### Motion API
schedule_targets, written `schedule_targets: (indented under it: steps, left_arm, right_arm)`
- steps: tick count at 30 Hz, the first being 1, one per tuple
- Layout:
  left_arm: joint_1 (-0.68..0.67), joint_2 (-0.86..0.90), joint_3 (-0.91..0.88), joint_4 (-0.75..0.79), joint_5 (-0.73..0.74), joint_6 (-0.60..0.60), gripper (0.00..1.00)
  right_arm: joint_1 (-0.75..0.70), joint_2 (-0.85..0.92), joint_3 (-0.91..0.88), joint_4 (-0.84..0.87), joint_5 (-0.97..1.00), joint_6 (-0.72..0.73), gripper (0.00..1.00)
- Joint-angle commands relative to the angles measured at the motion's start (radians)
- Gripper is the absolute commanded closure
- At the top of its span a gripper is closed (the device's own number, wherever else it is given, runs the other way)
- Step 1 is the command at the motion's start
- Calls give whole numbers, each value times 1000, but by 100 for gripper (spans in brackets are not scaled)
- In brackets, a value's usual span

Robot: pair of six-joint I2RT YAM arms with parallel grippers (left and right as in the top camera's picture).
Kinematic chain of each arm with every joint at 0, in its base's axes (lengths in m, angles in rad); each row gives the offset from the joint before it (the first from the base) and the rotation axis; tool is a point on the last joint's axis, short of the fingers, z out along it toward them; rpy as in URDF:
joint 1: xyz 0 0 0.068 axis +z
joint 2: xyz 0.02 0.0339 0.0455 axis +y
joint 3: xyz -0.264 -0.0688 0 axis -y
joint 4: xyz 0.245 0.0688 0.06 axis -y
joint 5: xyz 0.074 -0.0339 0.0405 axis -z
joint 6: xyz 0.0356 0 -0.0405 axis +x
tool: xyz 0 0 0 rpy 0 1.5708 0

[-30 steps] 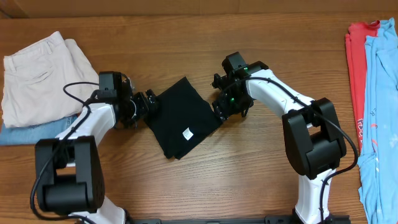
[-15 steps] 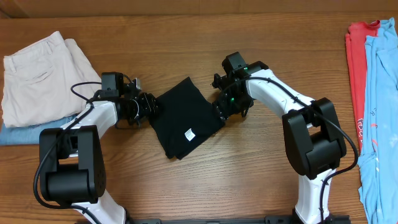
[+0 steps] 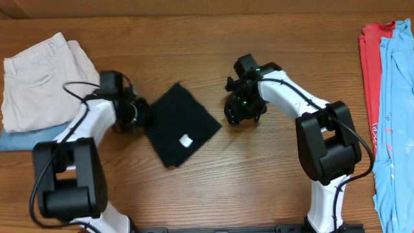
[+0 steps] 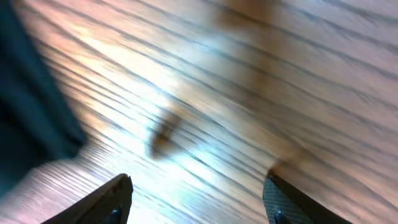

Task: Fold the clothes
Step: 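Carry the black bundle left with the left gripper onto the clothes stack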

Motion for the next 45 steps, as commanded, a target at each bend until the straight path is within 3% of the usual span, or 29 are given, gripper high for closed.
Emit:
schedule_targets:
  steps: [1, 7, 18, 22, 28, 45]
  left_arm:
    - [55, -93, 137, -62, -272, 83, 96]
    - [119, -101, 325, -169, -444, 167, 96]
    - [269, -101, 446, -129, -587, 266, 96]
    - [312, -101, 455, -115, -586, 288, 96]
    - [351, -100, 494, -80, -583, 414, 96]
    - [458, 11, 498, 150, -562, 521, 96]
  right_arm:
    - [-63, -100, 84, -32, 18, 32, 29]
    - [-129, -223, 125, -81, 33, 29, 28]
    - [-164, -289, 125, -169, 40, 29, 27]
    - [-164, -289, 125, -170, 40, 29, 27]
    - [-164, -289, 125, -174, 40, 29, 28]
    - [-164, -289, 125, -181, 40, 30, 28]
